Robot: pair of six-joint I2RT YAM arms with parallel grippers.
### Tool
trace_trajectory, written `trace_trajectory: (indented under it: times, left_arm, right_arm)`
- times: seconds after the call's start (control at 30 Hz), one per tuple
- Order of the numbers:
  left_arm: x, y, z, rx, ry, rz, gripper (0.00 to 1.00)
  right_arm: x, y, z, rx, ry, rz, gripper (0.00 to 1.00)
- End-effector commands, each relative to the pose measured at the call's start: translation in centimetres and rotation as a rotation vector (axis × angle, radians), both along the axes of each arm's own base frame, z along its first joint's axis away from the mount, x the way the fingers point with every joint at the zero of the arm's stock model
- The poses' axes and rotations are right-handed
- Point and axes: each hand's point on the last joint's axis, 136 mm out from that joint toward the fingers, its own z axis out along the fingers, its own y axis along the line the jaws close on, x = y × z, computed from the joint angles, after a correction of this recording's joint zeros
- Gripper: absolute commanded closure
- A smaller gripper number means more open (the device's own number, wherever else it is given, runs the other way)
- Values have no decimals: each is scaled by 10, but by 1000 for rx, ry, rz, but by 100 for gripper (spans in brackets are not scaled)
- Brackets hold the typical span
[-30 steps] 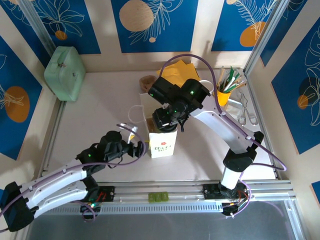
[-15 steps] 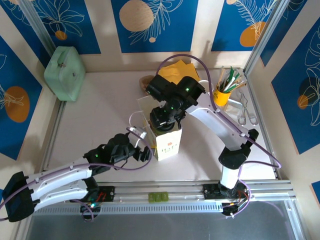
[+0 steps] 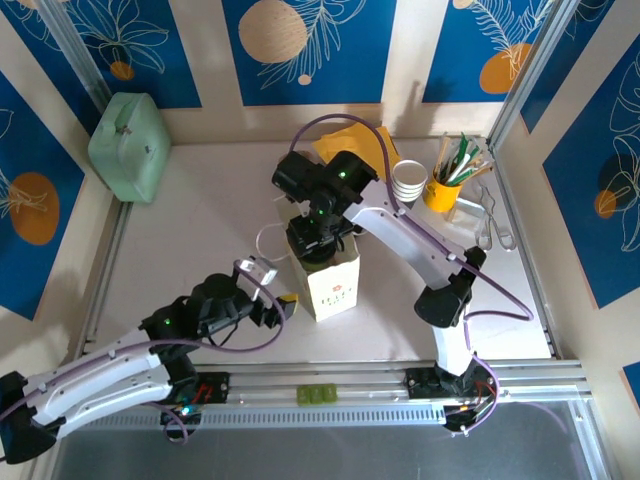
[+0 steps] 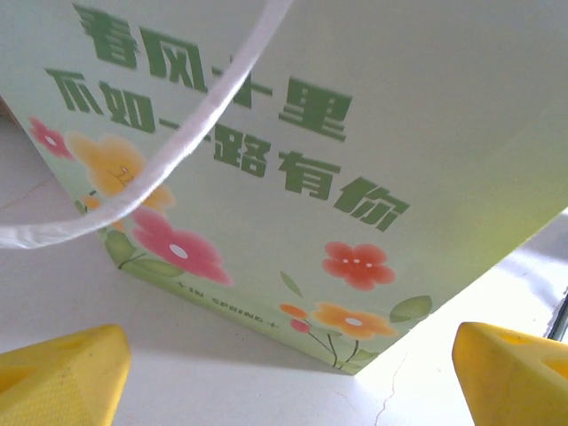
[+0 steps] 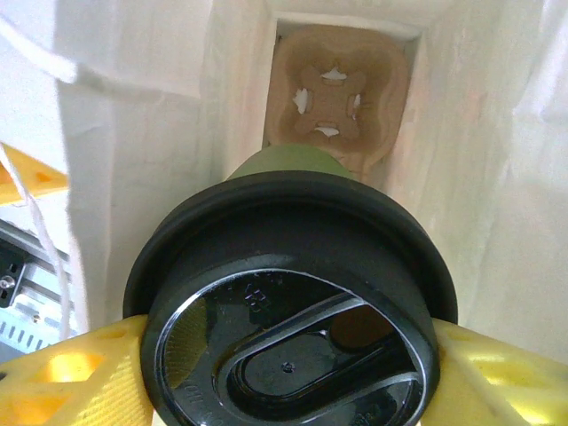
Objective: Pack the takeout coffee
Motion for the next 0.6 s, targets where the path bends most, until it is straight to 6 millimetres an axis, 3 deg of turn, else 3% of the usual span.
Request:
trace_trajectory:
  times: [0.0,0.57]
  left_arm:
    - [-6,5,2,7,-18,-16,6]
    - [-2,12,-2,42,-19,19,6]
  right_arm:
    - [-17,-25,-2,-90,81,16,35]
    - [-21,-33,-27,-85,168,-47,35]
